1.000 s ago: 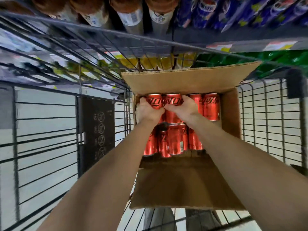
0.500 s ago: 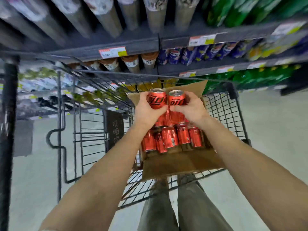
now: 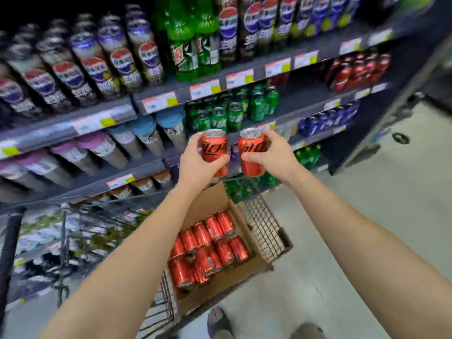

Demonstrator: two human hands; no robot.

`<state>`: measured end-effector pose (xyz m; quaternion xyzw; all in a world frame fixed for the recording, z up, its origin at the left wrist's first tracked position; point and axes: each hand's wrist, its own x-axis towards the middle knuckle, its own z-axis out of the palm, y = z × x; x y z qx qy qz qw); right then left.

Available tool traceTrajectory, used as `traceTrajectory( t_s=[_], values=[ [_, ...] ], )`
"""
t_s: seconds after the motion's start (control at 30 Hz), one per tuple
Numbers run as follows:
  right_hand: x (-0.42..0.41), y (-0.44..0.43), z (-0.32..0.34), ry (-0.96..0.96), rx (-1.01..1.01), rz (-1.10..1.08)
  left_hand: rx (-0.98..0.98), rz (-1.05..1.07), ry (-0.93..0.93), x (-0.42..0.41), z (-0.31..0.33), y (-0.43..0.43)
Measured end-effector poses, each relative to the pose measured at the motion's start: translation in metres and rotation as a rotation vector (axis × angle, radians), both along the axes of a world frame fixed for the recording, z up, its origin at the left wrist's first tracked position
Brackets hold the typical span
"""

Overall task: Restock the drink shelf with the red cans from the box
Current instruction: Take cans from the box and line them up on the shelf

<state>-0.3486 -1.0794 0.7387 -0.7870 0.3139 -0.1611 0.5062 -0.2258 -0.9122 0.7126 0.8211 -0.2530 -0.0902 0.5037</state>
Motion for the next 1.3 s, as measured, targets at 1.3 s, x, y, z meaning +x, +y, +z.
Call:
traceTrajectory(
  t_s=[1.3],
  values=[
    [-0.037, -0.467, -0.024, -0.057, 0.002, 0.119, 0.016, 0.220, 0.049, -0.072, -0.026, -0.445]
  ],
)
